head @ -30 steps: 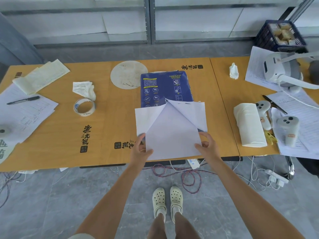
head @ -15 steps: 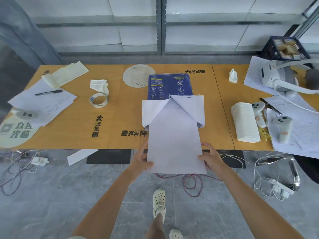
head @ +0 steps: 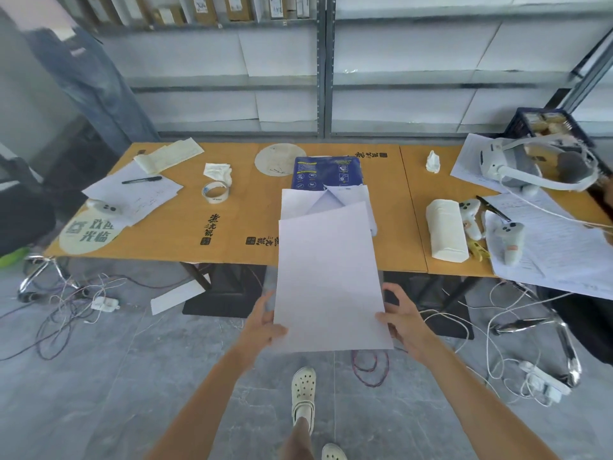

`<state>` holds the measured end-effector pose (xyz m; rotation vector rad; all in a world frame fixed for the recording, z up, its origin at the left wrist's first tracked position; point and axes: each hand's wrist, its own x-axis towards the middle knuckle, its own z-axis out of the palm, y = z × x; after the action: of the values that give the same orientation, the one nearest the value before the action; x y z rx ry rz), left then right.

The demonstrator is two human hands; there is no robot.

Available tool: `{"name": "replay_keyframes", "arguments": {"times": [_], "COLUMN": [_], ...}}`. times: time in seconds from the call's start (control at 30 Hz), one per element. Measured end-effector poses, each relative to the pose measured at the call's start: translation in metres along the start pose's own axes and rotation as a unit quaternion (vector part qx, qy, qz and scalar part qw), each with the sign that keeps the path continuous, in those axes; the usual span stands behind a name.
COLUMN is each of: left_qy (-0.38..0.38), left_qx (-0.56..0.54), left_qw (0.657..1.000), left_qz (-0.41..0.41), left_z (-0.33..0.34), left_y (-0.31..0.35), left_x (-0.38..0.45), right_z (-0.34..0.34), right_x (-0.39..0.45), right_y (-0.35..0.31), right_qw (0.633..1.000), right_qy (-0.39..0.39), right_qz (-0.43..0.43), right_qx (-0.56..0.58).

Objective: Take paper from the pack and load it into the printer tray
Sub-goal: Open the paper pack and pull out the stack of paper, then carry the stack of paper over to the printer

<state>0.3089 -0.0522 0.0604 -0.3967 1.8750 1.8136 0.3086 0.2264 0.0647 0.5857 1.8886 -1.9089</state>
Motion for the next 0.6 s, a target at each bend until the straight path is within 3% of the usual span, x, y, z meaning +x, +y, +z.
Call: {"name": "replay_keyframes", "arguments": {"times": [0.27, 0.47, 0.6], "left_qy": [0.091, 0.095, 0.132], "left_qx": [-0.105, -0.091, -0.115], "left_qw": [0.985, 0.983, 0.972], "left_qz": [0.103, 0.129, 0.159], "left_z": [-0.051, -0.062, -0.113], "left_y": [0.038, 0.046, 0.044], "left_x": [-0.044, -0.047, -0.064], "right_z": [0.047, 0.062, 0.126], "right_x": [-0.021, -0.013, -0.001], "right_y": [-0.046, -0.062, -0.093], "right_qw": [0.988, 0.988, 0.981], "right_qy": [-0.137, -0.134, -0.161], "right_qz": [-0.054, -0.072, -0.097], "right_qx": [-0.048, -0.038, -0.034]}}
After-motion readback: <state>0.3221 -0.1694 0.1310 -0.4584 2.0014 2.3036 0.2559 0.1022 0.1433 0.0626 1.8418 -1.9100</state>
